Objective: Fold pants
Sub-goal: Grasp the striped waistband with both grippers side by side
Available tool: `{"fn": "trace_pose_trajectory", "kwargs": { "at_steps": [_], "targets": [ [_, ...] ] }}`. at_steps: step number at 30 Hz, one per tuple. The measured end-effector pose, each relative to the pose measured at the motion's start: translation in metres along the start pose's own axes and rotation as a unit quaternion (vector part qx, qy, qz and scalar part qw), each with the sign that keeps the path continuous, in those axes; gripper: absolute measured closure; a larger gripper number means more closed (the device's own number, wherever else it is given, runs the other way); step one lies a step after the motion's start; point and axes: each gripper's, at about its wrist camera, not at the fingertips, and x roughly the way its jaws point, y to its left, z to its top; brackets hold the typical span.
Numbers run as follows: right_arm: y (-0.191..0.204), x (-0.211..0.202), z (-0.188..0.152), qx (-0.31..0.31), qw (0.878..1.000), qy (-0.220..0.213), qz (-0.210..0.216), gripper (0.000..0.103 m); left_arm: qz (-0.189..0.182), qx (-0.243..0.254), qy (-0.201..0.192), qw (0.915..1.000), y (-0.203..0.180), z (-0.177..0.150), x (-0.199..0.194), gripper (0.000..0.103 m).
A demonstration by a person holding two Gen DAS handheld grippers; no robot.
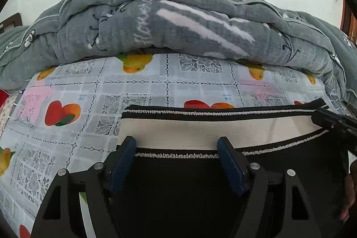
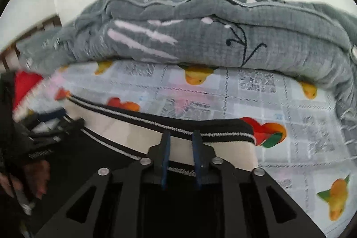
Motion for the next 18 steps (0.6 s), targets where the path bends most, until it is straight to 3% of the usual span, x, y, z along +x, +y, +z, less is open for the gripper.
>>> {"fn": "trace_pose_trajectory", "kwargs": {
  "at_steps": [4,11,18],
  "targets": [
    [-0.015,0.001,0.003,0.059,0.998,0.005,0.034,0.084,-0.016,-0.018,0.002,0.9997,0.007,0.0,0.0,0.03],
    [0.006,0.007,0.0,0.0,1.0,0.009,-0.018,0.084,-0.019,-0.014,0.008,0.9997,0.005,0.0,0.003,0.029],
    [0.004,0.005,-0.002,-0.001,1.0,0.0,-0.016,0.082,-0.023,-0.012,0.013,0.9996,0.004,0.0,0.005,0.027]
  ]
}}
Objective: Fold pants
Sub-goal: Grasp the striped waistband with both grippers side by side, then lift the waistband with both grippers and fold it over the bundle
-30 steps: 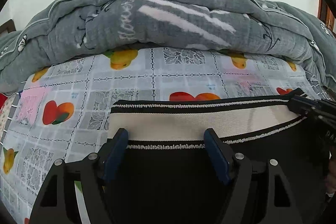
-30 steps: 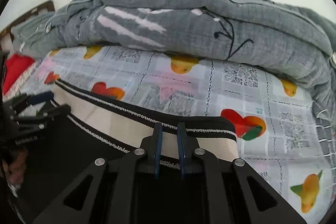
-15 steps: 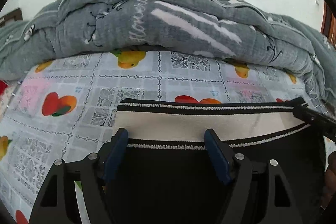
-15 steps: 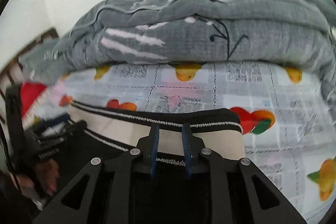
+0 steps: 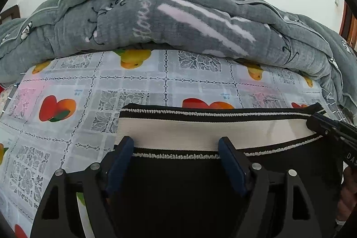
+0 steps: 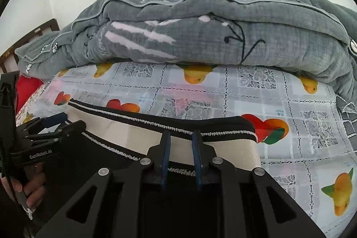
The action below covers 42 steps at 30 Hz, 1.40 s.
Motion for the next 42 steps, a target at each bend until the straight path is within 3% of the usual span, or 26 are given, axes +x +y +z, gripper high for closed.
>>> {"fn": "trace_pose_trajectory", "kwargs": {
  "at_steps": [2,4,8,12,18,29,35,37,42],
  "targets": [
    [0.003,-0.001,-0.001,-0.009,1.0,-0.004,-0.002,0.077,0.0,0.0,-0.001,1.0,0.0,0.0,0.0,0.027],
    [0.007,-0.004,-0.003,-0.018,1.0,-0.008,0.014,0.063,0.003,0.003,-0.003,1.0,-0.001,-0.001,-0.001,0.027],
    [0.005,-0.006,-0.004,-0.011,1.0,-0.013,0.024,0.063,0.03,0.007,-0.021,0.9993,-0.004,-0.002,-0.007,0.028],
    [0.001,-0.005,-0.004,-0.003,0.999,-0.012,0.034,0.063,0.035,-0.013,-0.033,0.9988,0.004,-0.002,-0.012,0.03],
    [0.009,-0.003,-0.004,-0.025,1.0,-0.01,0.014,0.063,0.065,-0.01,-0.007,0.9978,0.002,0.001,0.0,0.029],
    [0.001,-0.001,-0.002,-0.009,0.999,-0.003,0.035,0.063,0.048,-0.024,0.01,0.9985,0.009,0.002,0.005,0.025],
    [0.01,0.005,0.0,-0.032,0.999,0.016,0.009,0.062,0.049,-0.023,0.024,0.9982,0.008,0.003,0.005,0.023],
    [0.012,0.005,0.002,-0.037,0.999,0.03,0.009,0.063,0.042,-0.03,0.036,0.998,0.011,0.001,0.001,0.023],
    [-0.003,-0.018,0.002,-0.002,0.995,0.076,0.057,0.063,0.006,-0.037,0.089,0.9953,0.012,-0.023,-0.036,0.023]
  ]
}}
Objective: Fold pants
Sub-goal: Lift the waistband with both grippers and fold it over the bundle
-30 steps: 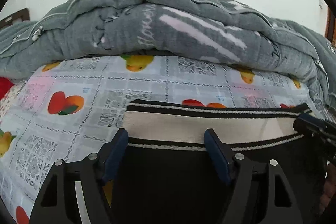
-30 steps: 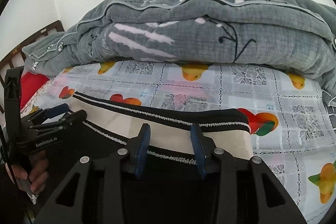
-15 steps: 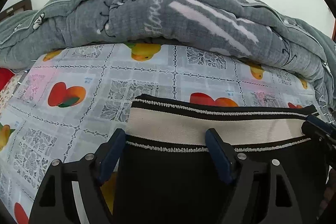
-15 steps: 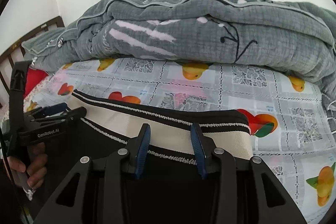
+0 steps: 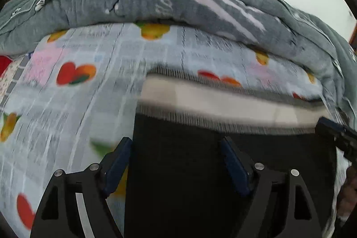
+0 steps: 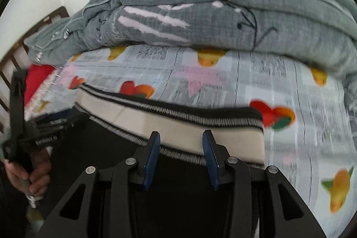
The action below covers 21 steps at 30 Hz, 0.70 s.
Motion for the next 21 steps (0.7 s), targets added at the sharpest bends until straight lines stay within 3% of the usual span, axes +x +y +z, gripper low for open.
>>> {"fn": "trace_pose_trajectory", "kwargs": {
  "at_steps": [4,7,9,11,15,21],
  "targets": [
    [0.01,-0.029,-0.033,-0.006,1.0,0.017,-0.013,0.063,0.009,0.038,0.006,0.9992,-0.012,-0.044,-0.033,0.024],
    [0.023,-0.05,-0.074,-0.035,0.998,0.003,-0.042,0.063,0.013,0.063,-0.003,0.9979,-0.02,-0.087,-0.06,0.024],
    [0.03,-0.066,-0.106,-0.051,0.996,-0.014,-0.067,0.063,0.01,0.053,-0.038,0.9978,-0.019,-0.116,-0.082,0.024],
    [0.029,-0.076,-0.132,-0.04,0.997,-0.014,-0.059,0.064,-0.002,0.03,-0.036,0.9989,-0.014,-0.132,-0.092,0.024],
    [0.016,-0.089,-0.167,-0.001,0.999,-0.015,-0.032,0.063,0.016,0.042,-0.043,0.9981,-0.019,-0.156,-0.104,0.024],
    [0.021,-0.091,-0.178,0.009,0.998,-0.007,-0.055,0.063,0.039,0.028,-0.02,0.9986,-0.009,-0.166,-0.109,0.024]
  ]
}}
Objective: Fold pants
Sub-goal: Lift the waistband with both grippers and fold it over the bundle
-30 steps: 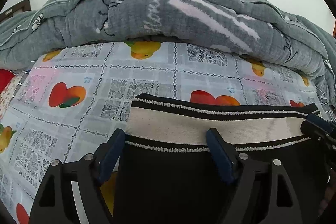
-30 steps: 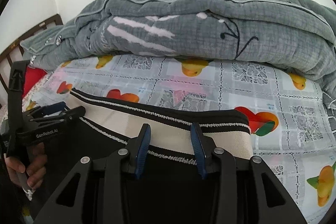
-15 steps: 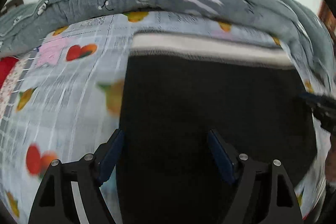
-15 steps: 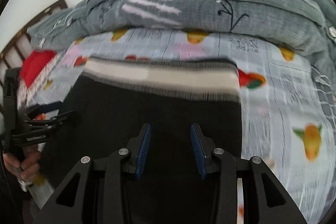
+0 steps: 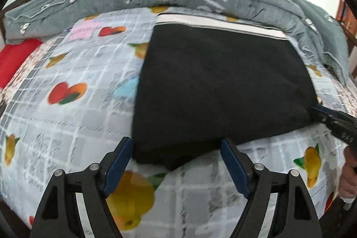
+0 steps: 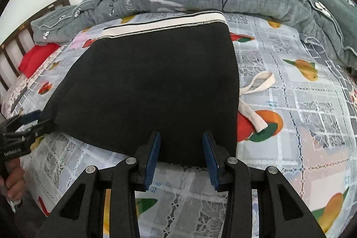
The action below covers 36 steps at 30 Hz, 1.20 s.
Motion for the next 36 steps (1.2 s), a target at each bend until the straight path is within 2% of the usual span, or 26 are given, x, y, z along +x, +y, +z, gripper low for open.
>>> {"fn": "trace_pose_trajectory", "kwargs": {
  "at_steps": [3,6,9,10,12,13,14,16,17,18,21,23,24,26,30,33,35,36],
  "targets": [
    [-0.004,-0.007,0.0,0.02,1.0,0.011,0.008,0.063,0.018,0.014,0.012,0.9997,0.006,-0.007,-0.001,0.028],
    [-0.01,-0.018,-0.003,0.027,0.999,0.015,0.009,0.064,0.053,0.051,0.031,0.9968,0.01,-0.016,0.002,0.028],
    [-0.019,-0.028,-0.005,0.034,0.999,0.0,0.002,0.064,0.067,0.061,0.019,0.9957,0.008,-0.017,0.002,0.03],
    [-0.022,-0.03,-0.005,0.038,0.999,-0.004,0.003,0.064,0.072,0.065,0.018,0.9951,0.007,-0.015,0.003,0.033],
    [-0.027,-0.03,-0.003,0.049,0.999,-0.005,0.006,0.064,0.089,0.072,0.01,0.9934,0.001,-0.006,0.009,0.044],
    [-0.029,-0.03,-0.002,0.054,0.998,-0.004,0.01,0.064,0.082,0.071,0.011,0.9941,-0.002,-0.002,0.012,0.064],
    [-0.029,-0.03,-0.001,0.054,0.998,-0.005,0.012,0.064,0.067,0.067,0.01,0.9954,-0.004,0.001,0.014,0.076],
    [-0.027,-0.03,0.002,0.049,0.999,-0.01,0.006,0.064,0.059,0.039,-0.037,0.9968,-0.004,0.008,0.007,0.086],
    [-0.026,-0.028,0.003,0.044,0.999,-0.008,0.003,0.064,0.031,0.012,-0.077,0.9965,0.003,0.011,-0.004,0.086],
    [-0.024,-0.024,0.005,0.036,0.999,-0.003,0.001,0.064,0.011,-0.018,-0.081,0.9965,0.013,0.014,-0.006,0.086],
    [-0.03,-0.014,0.009,0.029,0.999,0.004,-0.015,0.064,-0.013,-0.065,-0.011,0.9977,0.037,0.012,0.015,0.082],
    [-0.04,-0.014,0.015,0.039,0.999,0.002,-0.013,0.064,-0.027,-0.054,-0.02,0.998,0.045,-0.003,0.012,0.079],
    [-0.045,-0.018,0.019,0.048,0.999,-0.009,-0.005,0.064,-0.026,-0.044,-0.025,0.9984,0.045,-0.007,0.008,0.075],
    [-0.05,-0.026,0.025,0.058,0.998,-0.035,0.009,0.064,-0.019,-0.042,-0.032,0.9984,0.049,-0.017,-0.006,0.054],
    [-0.046,-0.024,0.038,0.053,0.996,-0.059,0.034,0.064,-0.028,-0.09,-0.061,0.9937,0.065,-0.025,-0.03,0.053],
    [-0.035,-0.006,0.042,0.039,0.997,-0.056,0.038,0.064,-0.031,-0.109,-0.074,0.9908,0.069,-0.008,-0.037,0.053],
    [-0.024,0.017,0.038,0.025,0.999,-0.031,0.024,0.064,-0.03,-0.103,-0.075,0.9914,0.065,0.009,-0.029,0.053],
    [-0.019,0.021,0.034,0.014,0.999,-0.043,0.01,0.064,-0.022,-0.099,-0.072,0.9922,0.061,0.017,-0.024,0.053]
  ]
}}
